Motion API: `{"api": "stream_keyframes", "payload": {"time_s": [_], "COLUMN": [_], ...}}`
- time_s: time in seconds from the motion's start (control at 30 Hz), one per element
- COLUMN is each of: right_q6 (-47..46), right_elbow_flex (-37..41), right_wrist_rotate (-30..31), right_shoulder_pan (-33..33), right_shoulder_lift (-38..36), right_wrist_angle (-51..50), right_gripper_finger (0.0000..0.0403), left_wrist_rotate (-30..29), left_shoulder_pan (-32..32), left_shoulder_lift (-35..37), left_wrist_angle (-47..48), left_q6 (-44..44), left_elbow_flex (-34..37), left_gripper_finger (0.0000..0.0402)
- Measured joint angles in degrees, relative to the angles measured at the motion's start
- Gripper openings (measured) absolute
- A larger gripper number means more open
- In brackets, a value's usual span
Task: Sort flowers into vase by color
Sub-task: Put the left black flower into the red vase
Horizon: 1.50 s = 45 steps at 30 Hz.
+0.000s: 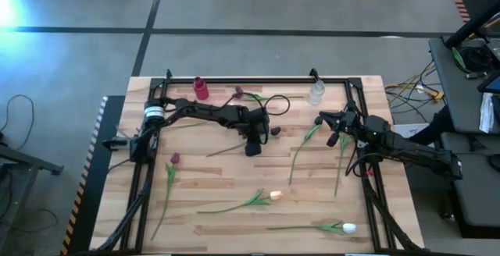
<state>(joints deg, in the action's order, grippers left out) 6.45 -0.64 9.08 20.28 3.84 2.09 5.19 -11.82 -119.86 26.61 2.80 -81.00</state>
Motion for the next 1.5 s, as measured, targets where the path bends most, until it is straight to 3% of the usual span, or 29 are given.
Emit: {"api": "stream_keyframes", "payload": {"time_s": [0.17,0.4,0.7,0.83,1.23,1.5], "right_q6": [-0.01,0.01,0.01,0.00,0.01,-0.01], "right_elbow_flex": [-0.02,0.00,0.00,0.00,0.00,0.00], "right_wrist_rotate": [0.00,0.00,0.00,0.02,0.02,0.02], "right_shoulder_pan": [0.02,0.00,0.00,0.00,0.00,0.00], "right_shoulder_lift": [0.00,0.00,0.01,0.00,0.00,0.02], "right_wrist_angle": [0.04,0.06,0.12,0.13,0.17,0.19], "right_gripper_finger": [0.0009,0.0009,0.0009,0.0009,0.0009,0.0009], "left_wrist_rotate": [0.24,2.65,2.84,2.85,2.81,3.29], "left_shoulder_pan": [-0.98,-1.95,-3.68,-4.61,-10.66,-20.42], "left_shoulder_lift": [-0.78,-0.37,6.44,13.30,39.03,51.81], "left_wrist_angle": [0.01,-0.20,-8.84,-19.19,-63.49,-70.25], "left_q6": [2.65,7.55,8.09,5.66,0.10,4.27], "left_elbow_flex": [0.04,0.35,3.91,10.60,38.72,45.55], "left_gripper_finger": [0.0100,0.0010,0.0002,0.0001,0.0000,0.0000]}}
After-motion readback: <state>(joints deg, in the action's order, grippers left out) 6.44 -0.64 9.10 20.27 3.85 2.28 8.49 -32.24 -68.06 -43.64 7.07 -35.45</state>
